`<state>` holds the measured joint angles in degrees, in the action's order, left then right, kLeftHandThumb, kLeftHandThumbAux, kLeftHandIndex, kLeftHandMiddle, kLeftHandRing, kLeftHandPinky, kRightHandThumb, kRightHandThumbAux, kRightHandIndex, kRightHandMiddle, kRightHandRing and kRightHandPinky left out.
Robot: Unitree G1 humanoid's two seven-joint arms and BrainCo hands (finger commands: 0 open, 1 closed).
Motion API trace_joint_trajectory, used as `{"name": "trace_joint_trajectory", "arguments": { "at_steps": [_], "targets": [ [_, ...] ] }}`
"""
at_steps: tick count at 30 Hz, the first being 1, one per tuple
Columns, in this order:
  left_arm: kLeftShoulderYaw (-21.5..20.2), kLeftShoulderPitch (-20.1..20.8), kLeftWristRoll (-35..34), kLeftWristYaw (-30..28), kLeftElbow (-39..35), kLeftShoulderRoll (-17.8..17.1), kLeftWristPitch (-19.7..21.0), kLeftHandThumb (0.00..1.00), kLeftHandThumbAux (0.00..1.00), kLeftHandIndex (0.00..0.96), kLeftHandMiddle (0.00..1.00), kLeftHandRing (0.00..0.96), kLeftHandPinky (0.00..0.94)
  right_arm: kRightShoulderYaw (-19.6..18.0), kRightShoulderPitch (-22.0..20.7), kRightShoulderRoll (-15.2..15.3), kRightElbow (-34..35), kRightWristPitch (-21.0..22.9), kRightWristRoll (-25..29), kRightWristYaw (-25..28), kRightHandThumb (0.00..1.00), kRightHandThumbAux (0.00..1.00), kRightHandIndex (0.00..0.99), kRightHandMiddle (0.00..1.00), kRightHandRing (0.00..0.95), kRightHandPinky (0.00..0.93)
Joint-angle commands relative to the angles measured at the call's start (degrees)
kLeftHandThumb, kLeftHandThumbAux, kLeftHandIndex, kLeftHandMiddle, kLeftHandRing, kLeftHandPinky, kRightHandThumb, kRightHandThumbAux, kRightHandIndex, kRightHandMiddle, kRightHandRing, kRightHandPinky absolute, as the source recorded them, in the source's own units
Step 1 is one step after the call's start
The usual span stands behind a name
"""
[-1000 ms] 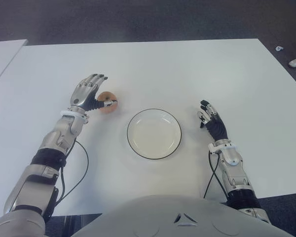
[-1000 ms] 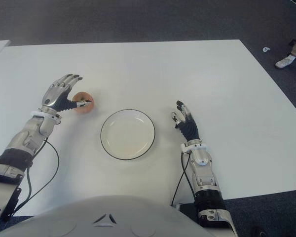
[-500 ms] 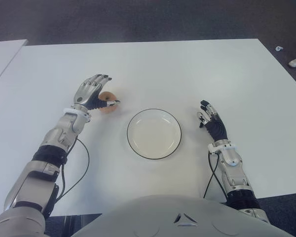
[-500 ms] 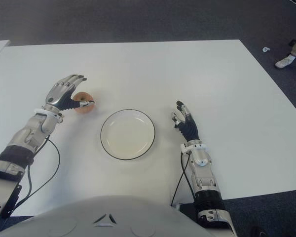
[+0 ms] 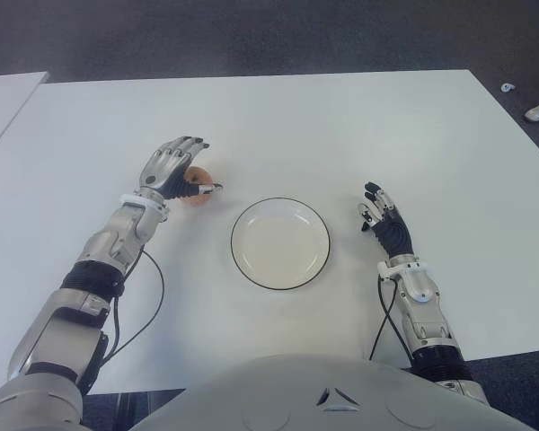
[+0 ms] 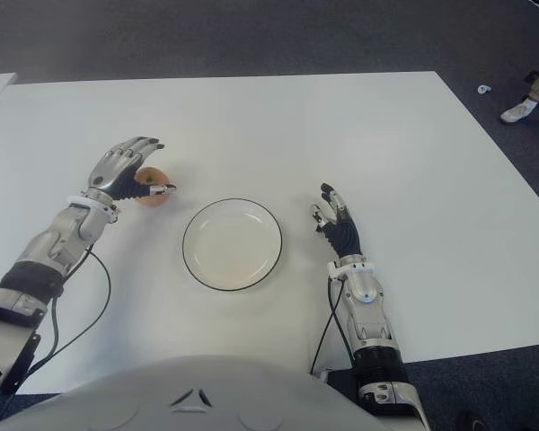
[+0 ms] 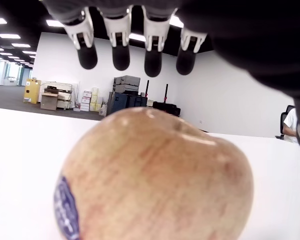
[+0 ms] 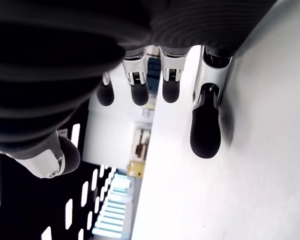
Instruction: Put the apples into the plate.
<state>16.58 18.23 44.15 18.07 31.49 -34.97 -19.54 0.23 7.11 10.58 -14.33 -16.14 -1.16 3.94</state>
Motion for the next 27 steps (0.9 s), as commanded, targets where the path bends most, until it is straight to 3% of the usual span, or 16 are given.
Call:
{"name": "trace_joint_trajectory", "arguments": {
  "at_steps": [1,27],
  "targets": [
    [1.22,0.72,0.58,-0.94,0.96,0.09,0.42,0.258,0.363,0.142,0.121,0.100,0.115,1.79,5.01,-1.08,-4.04,5.26,-1.40,0.69,0.084,0.492,0.000,0.000,0.000,0.000],
    [3.44,2.44,0.18,-0.38,5.57,1.43,-0.05,0.262,0.365,0.148,0.125,0.104,0.116,1.89,5.89,-1.67,-2.41,5.53,-0.62,0.75,0.063,0.470,0.000,0.000,0.000,0.000]
  ]
}}
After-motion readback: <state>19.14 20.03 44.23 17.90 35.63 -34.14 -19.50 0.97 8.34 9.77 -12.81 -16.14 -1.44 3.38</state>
